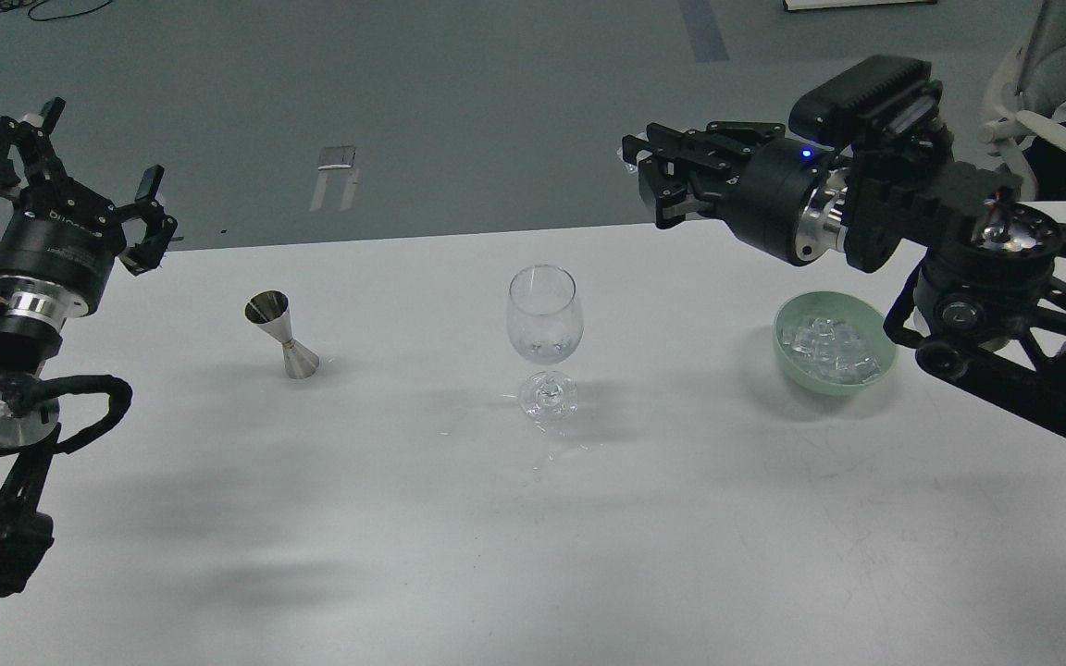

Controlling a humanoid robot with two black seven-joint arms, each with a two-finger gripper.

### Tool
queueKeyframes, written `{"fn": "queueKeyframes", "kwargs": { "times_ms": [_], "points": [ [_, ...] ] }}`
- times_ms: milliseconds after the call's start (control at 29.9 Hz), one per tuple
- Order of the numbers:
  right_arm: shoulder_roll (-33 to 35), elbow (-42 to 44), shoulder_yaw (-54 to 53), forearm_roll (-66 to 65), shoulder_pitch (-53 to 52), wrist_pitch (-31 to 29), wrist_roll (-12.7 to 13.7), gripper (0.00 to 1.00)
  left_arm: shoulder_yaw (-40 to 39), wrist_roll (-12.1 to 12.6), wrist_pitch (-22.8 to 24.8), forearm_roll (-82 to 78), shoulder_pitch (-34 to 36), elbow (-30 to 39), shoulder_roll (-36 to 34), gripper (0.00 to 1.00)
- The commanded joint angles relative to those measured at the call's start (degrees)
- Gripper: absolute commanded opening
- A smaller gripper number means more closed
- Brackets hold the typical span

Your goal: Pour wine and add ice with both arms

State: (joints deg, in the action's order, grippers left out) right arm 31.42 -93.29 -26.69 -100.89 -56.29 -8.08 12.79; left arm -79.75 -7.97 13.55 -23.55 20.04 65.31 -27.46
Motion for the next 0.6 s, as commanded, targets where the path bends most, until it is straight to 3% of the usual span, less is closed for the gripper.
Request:
{"fn": "queueKeyframes", "kwargs": {
  "times_ms": [0, 167, 568],
  "points": [
    [-4.44, 0.21, 0.15, -0.71, 0.21, -0.09, 1.00, 0.14, -0.76, -0.03, -0.01, 0.00, -0.08, -0.01, 0.03, 0.98],
    [-8.13, 0.30, 2.34, -0.88, -0.05, -1.50, 1.97, 0.15, -0.76, -0.03, -0.01, 0.00, -0.35, -0.01, -0.05, 0.98],
    [-8.40, 0.30, 6.03, -0.89, 0.21, -1.67, 3.11, 0.16, -0.76, -0.03, 0.08, 0.09, -0.79, -0.01, -0.40, 0.98]
  ]
}}
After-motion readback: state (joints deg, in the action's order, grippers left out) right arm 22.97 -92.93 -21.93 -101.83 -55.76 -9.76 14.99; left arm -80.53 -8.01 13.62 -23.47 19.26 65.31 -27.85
